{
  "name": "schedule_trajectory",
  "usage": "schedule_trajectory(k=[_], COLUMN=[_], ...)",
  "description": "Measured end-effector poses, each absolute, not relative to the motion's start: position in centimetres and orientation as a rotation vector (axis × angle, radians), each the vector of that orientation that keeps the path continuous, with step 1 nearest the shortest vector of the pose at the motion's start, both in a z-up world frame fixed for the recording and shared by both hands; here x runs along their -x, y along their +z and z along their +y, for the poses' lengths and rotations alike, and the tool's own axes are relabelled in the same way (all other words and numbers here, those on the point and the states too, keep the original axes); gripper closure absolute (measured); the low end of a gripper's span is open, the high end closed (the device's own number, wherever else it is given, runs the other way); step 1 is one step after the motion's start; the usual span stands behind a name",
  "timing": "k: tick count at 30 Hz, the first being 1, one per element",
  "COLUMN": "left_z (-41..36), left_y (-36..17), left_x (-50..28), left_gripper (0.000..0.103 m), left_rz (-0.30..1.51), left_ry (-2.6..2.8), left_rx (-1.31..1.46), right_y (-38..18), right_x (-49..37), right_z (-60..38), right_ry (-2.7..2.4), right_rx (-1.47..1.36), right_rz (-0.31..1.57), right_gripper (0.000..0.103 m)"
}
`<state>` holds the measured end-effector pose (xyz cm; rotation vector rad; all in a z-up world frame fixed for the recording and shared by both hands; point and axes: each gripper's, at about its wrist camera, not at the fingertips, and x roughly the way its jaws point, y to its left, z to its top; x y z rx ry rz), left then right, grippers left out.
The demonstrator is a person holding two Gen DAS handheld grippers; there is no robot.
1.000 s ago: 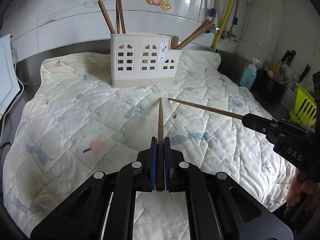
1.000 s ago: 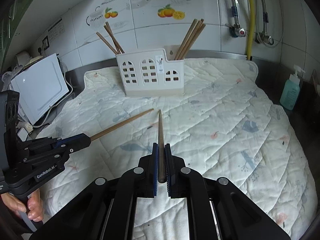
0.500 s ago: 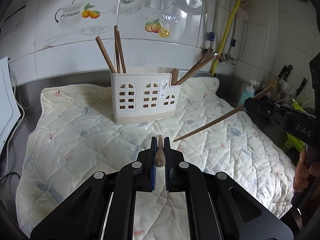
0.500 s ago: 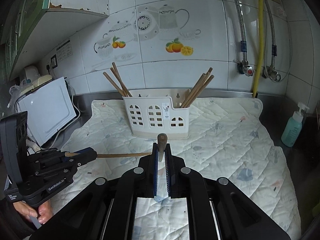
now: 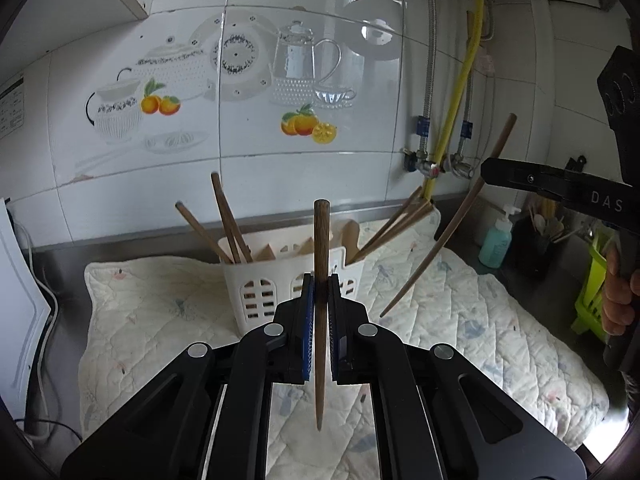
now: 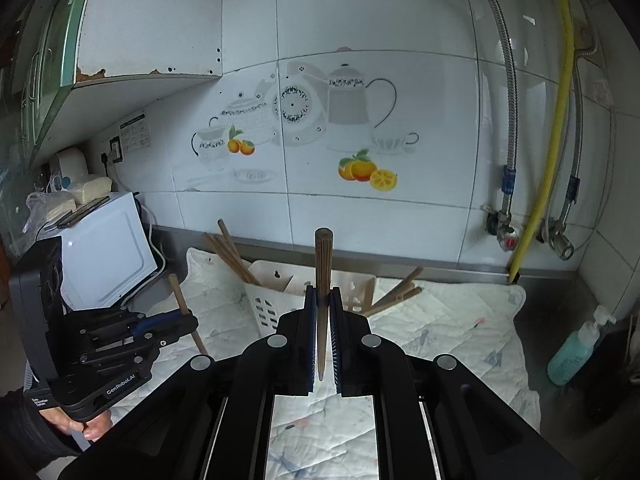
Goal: Organize utensils
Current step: 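Lift both held chopsticks up over the white holder and insert them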
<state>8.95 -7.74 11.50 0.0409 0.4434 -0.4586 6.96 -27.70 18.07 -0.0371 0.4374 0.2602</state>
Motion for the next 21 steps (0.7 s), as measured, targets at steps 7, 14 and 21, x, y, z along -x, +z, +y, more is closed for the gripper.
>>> schedule_trajectory(k=[7,14,21], left_z=[-8.2,-8.6,-8.8], left_y=[17.6,22.0,22.6], left_x=[-10.9,-14.1,-18.1], left_gripper=[0.098,0.098,0.098], left_rz=[0.307,0.175,0.114], left_ry=[-0.428,-0.34,-0.255], left_rx=[-0.034,-0.022,-0.015], right_y=[20.8,21.5,20.7], right_x=[-10.3,-13.9,-16.8], right_z=[-27.8,-28.0,-27.8], right_ry=[0.236,0.212,0.215], right_rx=[0.041,0.025,0.012], right_rz=[0.407,0.399,0.418], right_gripper=[0.096,0.096,0.096])
